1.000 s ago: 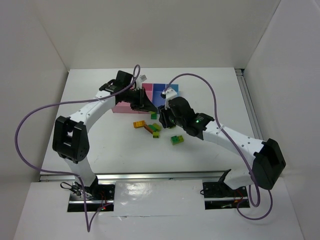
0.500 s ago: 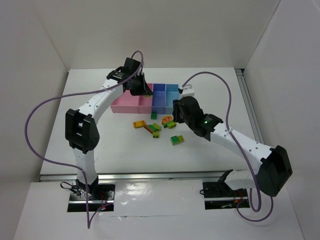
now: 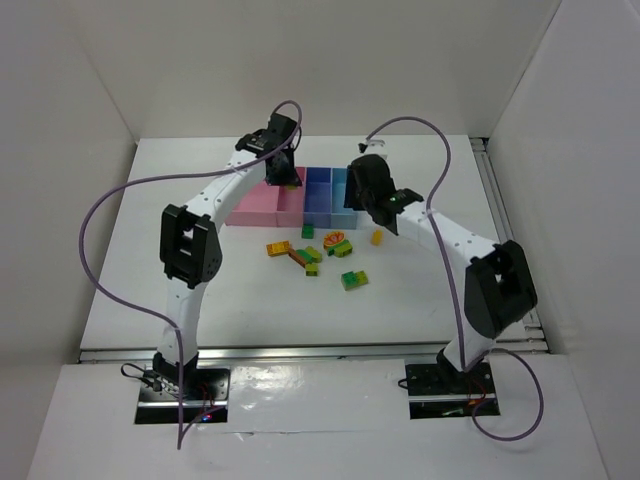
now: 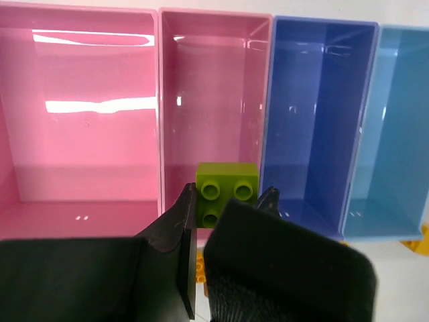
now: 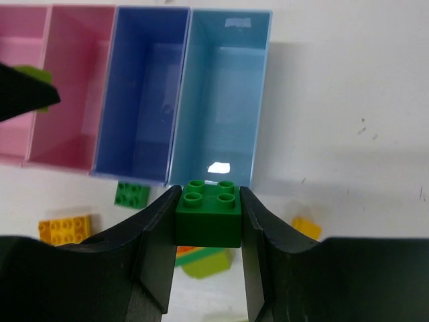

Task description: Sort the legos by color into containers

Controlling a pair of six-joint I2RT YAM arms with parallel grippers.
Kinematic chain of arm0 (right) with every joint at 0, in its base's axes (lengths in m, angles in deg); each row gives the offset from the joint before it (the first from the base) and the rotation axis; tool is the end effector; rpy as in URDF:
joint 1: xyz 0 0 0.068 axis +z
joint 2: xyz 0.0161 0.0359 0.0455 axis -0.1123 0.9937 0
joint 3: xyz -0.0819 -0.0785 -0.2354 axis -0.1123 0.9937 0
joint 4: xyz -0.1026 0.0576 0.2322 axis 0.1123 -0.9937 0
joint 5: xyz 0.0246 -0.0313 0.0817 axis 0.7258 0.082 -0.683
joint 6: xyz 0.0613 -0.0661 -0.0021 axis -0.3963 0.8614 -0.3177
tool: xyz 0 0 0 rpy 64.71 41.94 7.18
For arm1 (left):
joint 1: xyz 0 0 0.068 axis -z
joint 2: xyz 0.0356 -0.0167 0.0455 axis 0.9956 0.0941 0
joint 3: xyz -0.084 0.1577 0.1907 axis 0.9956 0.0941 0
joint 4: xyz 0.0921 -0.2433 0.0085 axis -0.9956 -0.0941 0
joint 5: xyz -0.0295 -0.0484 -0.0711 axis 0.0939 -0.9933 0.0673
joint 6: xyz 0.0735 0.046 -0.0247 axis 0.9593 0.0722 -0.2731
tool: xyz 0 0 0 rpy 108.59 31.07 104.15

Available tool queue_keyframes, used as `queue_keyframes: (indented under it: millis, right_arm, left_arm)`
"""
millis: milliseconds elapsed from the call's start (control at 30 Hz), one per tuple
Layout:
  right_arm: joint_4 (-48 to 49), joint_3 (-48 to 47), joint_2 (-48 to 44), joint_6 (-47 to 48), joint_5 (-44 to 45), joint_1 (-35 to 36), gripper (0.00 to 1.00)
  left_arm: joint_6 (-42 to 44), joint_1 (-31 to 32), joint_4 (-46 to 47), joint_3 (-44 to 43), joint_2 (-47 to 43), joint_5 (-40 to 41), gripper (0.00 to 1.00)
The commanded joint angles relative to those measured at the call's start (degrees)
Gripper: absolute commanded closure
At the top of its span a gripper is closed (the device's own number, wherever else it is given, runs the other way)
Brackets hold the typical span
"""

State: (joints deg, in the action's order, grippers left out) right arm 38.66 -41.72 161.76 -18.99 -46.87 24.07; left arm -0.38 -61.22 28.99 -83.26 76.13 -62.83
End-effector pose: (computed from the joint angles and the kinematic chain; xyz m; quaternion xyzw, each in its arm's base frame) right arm 0.3613 0.1850 0.2464 -0.0083 0.8775 0.0769 0.4734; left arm 0.4761 -0.1887 0.2417 -0.0779 0.9326 -0.0667 0.3462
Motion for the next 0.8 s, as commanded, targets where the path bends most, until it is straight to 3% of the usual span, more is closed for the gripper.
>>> queue_keyframes:
  millis: [0,267,300,400,433,467,567,767]
  right_arm:
    - [2.58,-7.24,4.91,-0.32,-3.36,-1.87,0.81]
    - [0.73,-19.74,18.27,0.74,-4.86,-3.71,0.80]
    - [0.21,-20.62,20.45,0.74,-4.86,-3.72,0.80]
    - [-1.99,-25.10,24.76,0.74,-4.86,-4.24,0.64]
    - [-1.99,-26.50,25.48,0.74,-4.86,-4.24,0.43]
    - [-2.69,-26.51,26.01,0.74,-4.86,-4.24,0.37]
    - [-1.91,-26.51,26.01,0.22,-4.34,-4.24,0.31]
    - [-0.59,-24.59,22.07,0.21,-3.29,-3.63,0.35]
  left_arm:
    - [1.22,-0.88,-1.77,-3.06,2.87,1.72,1.00]
    - [3.33,-2.63,-1.77,-6.14,8.14,-0.21,1.00]
    - [3.33,-2.63,-1.77,-6.75,8.14,-0.74,0.97]
    - [3.33,-2.63,-1.24,-6.76,8.14,-0.74,0.77]
    - [3.33,-2.63,-0.72,-6.76,8.14,-0.74,0.70]
    - [3.85,-2.63,-0.71,-6.76,8.14,-0.74,0.63]
    - [3.86,-2.63,0.86,-5.53,6.48,-1.27,0.48]
    - [3.86,-2.63,0.87,-5.00,3.06,-3.64,0.47]
